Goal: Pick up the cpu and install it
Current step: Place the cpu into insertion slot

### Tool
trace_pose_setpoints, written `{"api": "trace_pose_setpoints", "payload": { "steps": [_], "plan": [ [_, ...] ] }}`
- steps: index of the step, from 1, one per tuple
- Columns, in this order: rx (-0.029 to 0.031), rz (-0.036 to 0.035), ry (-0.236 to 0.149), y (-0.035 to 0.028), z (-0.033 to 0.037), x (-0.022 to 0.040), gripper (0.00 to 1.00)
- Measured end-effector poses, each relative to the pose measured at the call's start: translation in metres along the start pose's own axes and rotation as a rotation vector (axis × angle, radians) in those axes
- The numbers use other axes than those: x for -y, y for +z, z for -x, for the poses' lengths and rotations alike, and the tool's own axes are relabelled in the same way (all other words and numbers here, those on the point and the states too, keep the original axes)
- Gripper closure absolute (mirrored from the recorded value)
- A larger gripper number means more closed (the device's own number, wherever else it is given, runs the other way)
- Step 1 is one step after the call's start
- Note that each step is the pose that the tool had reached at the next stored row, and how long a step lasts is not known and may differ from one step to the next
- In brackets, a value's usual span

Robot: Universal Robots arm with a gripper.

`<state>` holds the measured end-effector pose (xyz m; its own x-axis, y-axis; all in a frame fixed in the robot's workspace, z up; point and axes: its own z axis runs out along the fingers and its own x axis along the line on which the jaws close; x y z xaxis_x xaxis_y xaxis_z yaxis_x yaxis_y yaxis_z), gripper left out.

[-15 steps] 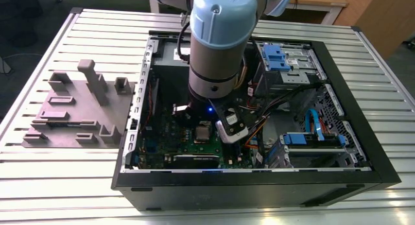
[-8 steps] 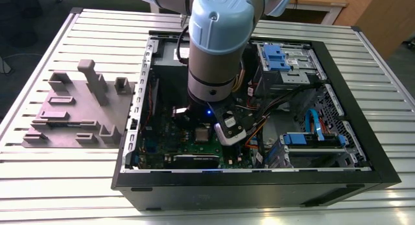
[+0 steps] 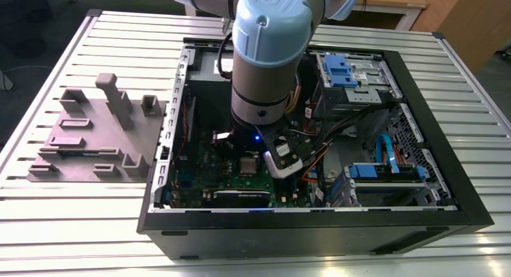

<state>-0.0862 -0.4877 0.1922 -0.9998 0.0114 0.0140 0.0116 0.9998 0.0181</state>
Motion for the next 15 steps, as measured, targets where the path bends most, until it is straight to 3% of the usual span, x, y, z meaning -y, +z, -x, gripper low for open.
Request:
{"api": "trace_pose_setpoints", "payload": {
  "steps": [15],
  "plan": [
    [-0.0001,0.0014,0.000,0.0042,0.0001,-0.0002,0.53]
  ]
}}
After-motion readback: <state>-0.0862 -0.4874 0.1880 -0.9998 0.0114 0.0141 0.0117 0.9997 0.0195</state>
